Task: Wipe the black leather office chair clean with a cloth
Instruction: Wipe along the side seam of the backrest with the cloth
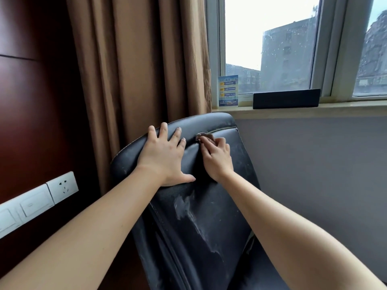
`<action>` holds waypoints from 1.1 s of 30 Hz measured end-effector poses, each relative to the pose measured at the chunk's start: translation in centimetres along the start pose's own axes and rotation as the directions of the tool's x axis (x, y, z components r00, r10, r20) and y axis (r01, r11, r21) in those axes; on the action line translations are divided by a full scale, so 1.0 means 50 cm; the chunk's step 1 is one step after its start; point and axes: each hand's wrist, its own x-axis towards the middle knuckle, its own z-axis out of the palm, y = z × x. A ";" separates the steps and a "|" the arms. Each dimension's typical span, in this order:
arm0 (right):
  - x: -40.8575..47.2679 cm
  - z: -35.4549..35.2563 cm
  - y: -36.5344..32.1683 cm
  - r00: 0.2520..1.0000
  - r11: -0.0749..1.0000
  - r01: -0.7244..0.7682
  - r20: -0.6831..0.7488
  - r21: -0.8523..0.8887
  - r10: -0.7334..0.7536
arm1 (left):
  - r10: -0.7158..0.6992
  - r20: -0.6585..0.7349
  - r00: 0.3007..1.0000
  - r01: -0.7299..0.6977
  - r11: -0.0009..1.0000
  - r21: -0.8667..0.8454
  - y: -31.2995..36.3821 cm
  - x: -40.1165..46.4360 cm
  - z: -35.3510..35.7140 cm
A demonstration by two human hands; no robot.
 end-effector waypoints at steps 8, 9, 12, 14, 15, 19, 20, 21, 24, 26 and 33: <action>0.017 0.007 0.015 0.998 0.998 0.063 0.000 -0.009 -0.063 | 0.014 -0.016 1.000 -0.014 1.000 0.009 0.002 0.022 0.007; 0.029 0.006 0.012 1.000 0.999 0.028 0.004 -0.016 -0.027 | 0.014 -0.012 1.000 -0.014 1.000 0.010 0.001 0.024 0.008; 0.050 0.001 0.004 0.998 0.998 -0.060 -0.015 -0.034 0.060 | 0.007 -0.006 1.000 -0.007 1.000 0.015 0.001 0.031 0.006; 0.045 0.000 0.002 0.998 0.999 -0.048 -0.034 0.007 0.049 | 0.003 -0.009 1.000 -0.003 1.000 0.012 0.003 0.033 0.003; 0.035 0.003 0.003 0.999 0.999 -0.002 -0.053 0.044 0.004 | 0.005 -0.010 1.000 -0.005 1.000 0.010 0.005 0.035 0.001; -0.010 0.019 0.019 0.962 0.970 0.235 -0.157 0.062 -0.223 | 0.017 -0.017 1.000 -0.017 1.000 -0.002 0.014 0.049 -0.004; -0.004 0.018 0.024 0.965 0.974 0.224 -0.147 0.039 -0.216 | 0.016 -0.017 1.000 -0.016 1.000 -0.005 0.016 0.052 -0.004; 0.008 0.015 0.025 0.977 0.984 0.176 -0.126 0.026 -0.171 | 0.016 -0.017 1.000 -0.016 1.000 -0.002 0.017 0.055 -0.004; 0.051 0.002 0.028 0.998 0.999 -0.042 -0.037 0.028 0.043 | 0.013 -0.021 1.000 -0.013 1.000 0.004 0.018 0.058 -0.001; 0.074 -0.004 0.030 0.992 0.992 -0.126 -0.010 0.000 0.126 | 0.016 -0.022 1.000 -0.016 1.000 0.003 0.017 0.061 -0.001; 0.014 0.016 0.022 0.987 0.988 0.111 -0.125 0.109 -0.097 | 0.013 -0.035 0.999 -0.013 1.000 0.001 0.019 0.060 -0.001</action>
